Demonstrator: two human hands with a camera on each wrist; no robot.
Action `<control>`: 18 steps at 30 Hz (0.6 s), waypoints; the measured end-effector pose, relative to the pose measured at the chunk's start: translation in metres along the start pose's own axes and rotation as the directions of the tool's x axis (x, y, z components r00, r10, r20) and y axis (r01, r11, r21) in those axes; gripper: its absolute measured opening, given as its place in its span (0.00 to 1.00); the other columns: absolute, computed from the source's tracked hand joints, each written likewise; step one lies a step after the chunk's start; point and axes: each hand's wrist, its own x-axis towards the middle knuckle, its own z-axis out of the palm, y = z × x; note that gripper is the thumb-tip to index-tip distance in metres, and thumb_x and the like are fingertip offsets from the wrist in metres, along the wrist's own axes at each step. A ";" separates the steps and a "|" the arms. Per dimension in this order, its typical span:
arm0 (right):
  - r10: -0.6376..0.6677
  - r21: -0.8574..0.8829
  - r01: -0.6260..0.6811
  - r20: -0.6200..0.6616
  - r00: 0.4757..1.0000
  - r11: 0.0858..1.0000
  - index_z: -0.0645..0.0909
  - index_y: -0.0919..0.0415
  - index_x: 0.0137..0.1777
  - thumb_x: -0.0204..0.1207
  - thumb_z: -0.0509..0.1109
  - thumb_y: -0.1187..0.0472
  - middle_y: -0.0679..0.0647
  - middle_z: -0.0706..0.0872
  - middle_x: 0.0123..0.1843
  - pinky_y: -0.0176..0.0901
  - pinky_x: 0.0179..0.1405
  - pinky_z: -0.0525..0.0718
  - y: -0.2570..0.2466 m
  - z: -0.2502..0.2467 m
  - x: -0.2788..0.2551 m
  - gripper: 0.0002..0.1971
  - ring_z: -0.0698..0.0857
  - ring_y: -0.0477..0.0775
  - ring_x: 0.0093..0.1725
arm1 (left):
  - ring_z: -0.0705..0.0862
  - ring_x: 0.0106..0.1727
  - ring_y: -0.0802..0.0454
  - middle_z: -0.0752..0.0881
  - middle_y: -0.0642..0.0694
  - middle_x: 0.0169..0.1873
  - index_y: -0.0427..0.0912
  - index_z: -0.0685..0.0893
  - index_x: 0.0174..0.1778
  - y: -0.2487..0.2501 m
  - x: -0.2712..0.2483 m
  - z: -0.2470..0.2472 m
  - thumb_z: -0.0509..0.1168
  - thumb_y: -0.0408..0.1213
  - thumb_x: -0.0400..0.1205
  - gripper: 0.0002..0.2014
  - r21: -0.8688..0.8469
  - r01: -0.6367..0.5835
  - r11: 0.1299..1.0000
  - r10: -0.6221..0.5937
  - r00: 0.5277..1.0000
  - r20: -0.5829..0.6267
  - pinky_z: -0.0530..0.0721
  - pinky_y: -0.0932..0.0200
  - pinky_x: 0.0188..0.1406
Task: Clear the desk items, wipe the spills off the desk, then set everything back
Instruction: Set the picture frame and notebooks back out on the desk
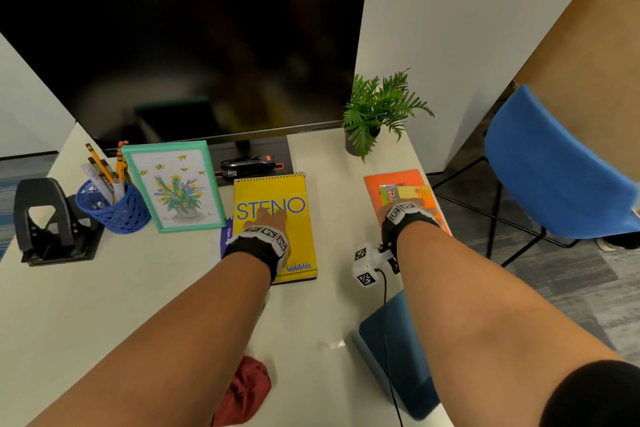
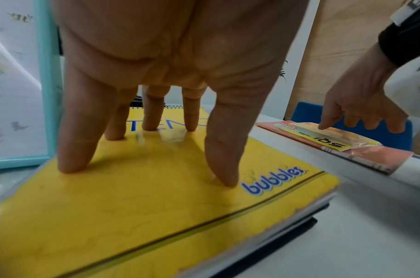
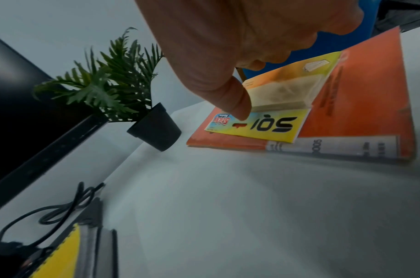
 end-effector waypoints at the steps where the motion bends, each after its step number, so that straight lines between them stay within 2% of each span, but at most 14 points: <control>1: 0.048 0.040 -0.048 0.013 0.999 0.998 0.53 0.65 0.84 0.71 0.73 0.52 0.69 0.59 0.82 0.71 0.72 0.69 0.003 0.000 -0.002 0.46 0.62 0.74 0.79 | 0.70 0.74 0.30 0.59 0.41 0.78 0.51 0.56 0.80 0.001 -0.001 0.000 0.77 0.36 0.69 0.47 -0.003 0.005 1.000 -0.005 1.000 -0.005 0.78 0.36 0.65; 5: 0.101 0.108 -0.102 0.010 0.995 0.989 0.54 0.69 0.82 0.82 0.66 0.56 0.67 0.60 0.82 0.62 0.75 0.66 0.016 -0.006 -0.018 0.36 0.62 0.68 0.81 | 0.71 0.72 0.29 0.60 0.41 0.77 0.51 0.56 0.80 0.004 -0.007 -0.005 0.78 0.36 0.68 0.48 0.010 0.014 1.000 -0.014 1.000 -0.014 0.80 0.37 0.63; 7: 0.099 0.078 -0.099 0.015 0.995 0.992 0.57 0.69 0.81 0.82 0.67 0.55 0.64 0.65 0.79 0.58 0.75 0.68 0.018 -0.003 -0.008 0.34 0.66 0.65 0.79 | 0.70 0.73 0.29 0.59 0.41 0.78 0.51 0.54 0.81 0.004 -0.010 -0.006 0.77 0.35 0.70 0.48 0.036 0.018 0.999 -0.018 1.000 -0.015 0.79 0.37 0.63; 10: 0.043 0.017 -0.044 0.046 0.998 0.999 0.65 0.61 0.79 0.77 0.71 0.51 0.61 0.70 0.76 0.60 0.69 0.74 0.012 0.007 0.016 0.34 0.71 0.64 0.76 | 0.66 0.76 0.29 0.56 0.41 0.79 0.51 0.50 0.82 0.003 -0.014 -0.005 0.75 0.33 0.72 0.49 0.079 0.022 0.997 -0.020 0.999 -0.026 0.76 0.36 0.64; 12: 0.026 -0.031 -0.025 0.030 0.999 0.999 0.67 0.61 0.78 0.77 0.71 0.52 0.61 0.72 0.75 0.61 0.67 0.76 0.009 0.010 0.019 0.32 0.72 0.64 0.75 | 0.68 0.75 0.29 0.58 0.41 0.78 0.51 0.52 0.81 0.003 -0.012 -0.004 0.75 0.35 0.72 0.47 0.075 0.012 0.997 -0.009 0.999 -0.034 0.77 0.36 0.64; 14: 0.037 0.005 -0.037 0.021 0.999 0.999 0.66 0.62 0.78 0.79 0.68 0.53 0.63 0.70 0.77 0.61 0.66 0.77 0.006 0.011 0.024 0.30 0.71 0.67 0.76 | 0.68 0.74 0.29 0.59 0.41 0.77 0.50 0.53 0.81 0.004 -0.010 -0.004 0.77 0.37 0.71 0.48 0.069 0.009 0.998 -0.007 0.999 -0.037 0.77 0.36 0.64; 15: 0.062 0.016 -0.063 0.017 0.998 0.998 0.66 0.63 0.78 0.80 0.66 0.54 0.64 0.70 0.77 0.57 0.64 0.79 0.001 0.014 0.031 0.29 0.70 0.67 0.77 | 0.69 0.74 0.29 0.58 0.41 0.77 0.51 0.53 0.81 0.004 -0.010 -0.004 0.77 0.37 0.70 0.48 0.070 0.015 0.997 -0.013 0.999 -0.034 0.78 0.36 0.63; 16: 0.053 0.083 -0.054 0.016 0.998 0.995 0.65 0.65 0.78 0.80 0.65 0.55 0.65 0.69 0.78 0.51 0.62 0.81 -0.005 0.018 0.039 0.29 0.70 0.68 0.77 | 0.69 0.74 0.30 0.58 0.41 0.77 0.51 0.53 0.80 0.005 -0.011 -0.004 0.77 0.38 0.70 0.48 0.067 0.020 0.998 -0.017 0.999 -0.035 0.78 0.36 0.63; 17: 0.068 0.114 -0.073 0.048 0.997 0.991 0.62 0.68 0.80 0.79 0.65 0.54 0.66 0.67 0.79 0.50 0.63 0.82 -0.011 0.027 0.044 0.33 0.67 0.69 0.78 | 0.69 0.73 0.30 0.59 0.41 0.77 0.51 0.54 0.80 0.005 -0.011 -0.004 0.77 0.38 0.70 0.47 0.066 0.019 0.998 -0.017 0.999 -0.038 0.79 0.37 0.62; 18: 0.122 0.135 -0.130 0.067 0.990 0.982 0.57 0.71 0.82 0.77 0.66 0.50 0.68 0.62 0.81 0.57 0.69 0.77 -0.018 0.033 0.050 0.39 0.63 0.71 0.79 | 0.69 0.73 0.30 0.60 0.41 0.76 0.51 0.55 0.80 0.005 -0.011 -0.004 0.77 0.37 0.70 0.47 0.061 0.018 0.998 -0.015 0.999 -0.042 0.79 0.37 0.62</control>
